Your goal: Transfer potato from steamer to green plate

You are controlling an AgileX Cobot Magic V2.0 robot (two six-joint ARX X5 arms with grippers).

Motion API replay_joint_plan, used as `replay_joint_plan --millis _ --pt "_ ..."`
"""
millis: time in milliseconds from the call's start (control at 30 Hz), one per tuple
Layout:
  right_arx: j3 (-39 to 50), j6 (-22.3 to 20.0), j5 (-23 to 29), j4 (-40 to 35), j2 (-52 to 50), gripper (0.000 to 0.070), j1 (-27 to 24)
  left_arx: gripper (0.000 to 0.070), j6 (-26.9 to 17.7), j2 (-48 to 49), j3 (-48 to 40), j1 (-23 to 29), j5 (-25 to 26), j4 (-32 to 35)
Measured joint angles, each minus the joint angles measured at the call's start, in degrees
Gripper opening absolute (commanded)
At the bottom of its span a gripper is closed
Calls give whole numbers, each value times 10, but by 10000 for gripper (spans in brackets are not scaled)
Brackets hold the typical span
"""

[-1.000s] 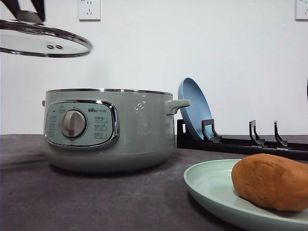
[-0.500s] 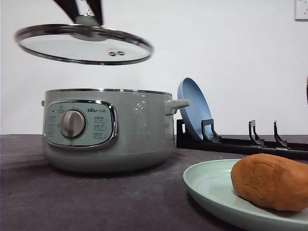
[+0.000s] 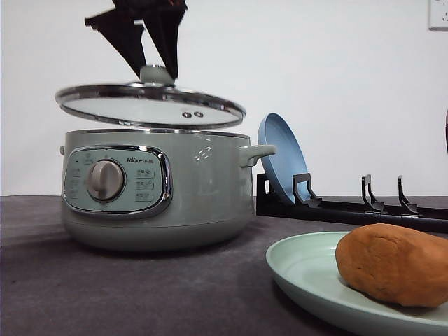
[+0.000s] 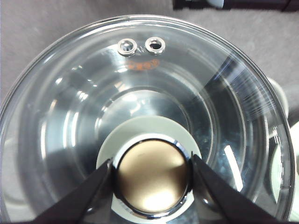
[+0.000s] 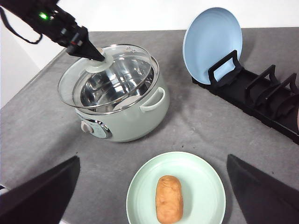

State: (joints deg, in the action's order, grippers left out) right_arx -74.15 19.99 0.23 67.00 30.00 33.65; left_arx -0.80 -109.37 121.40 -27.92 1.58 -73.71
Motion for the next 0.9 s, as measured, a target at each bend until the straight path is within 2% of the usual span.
replay_joint_plan --millis 900 --pt "0 0 0 1 0 636 0 0 -4 -40 0 0 0 17"
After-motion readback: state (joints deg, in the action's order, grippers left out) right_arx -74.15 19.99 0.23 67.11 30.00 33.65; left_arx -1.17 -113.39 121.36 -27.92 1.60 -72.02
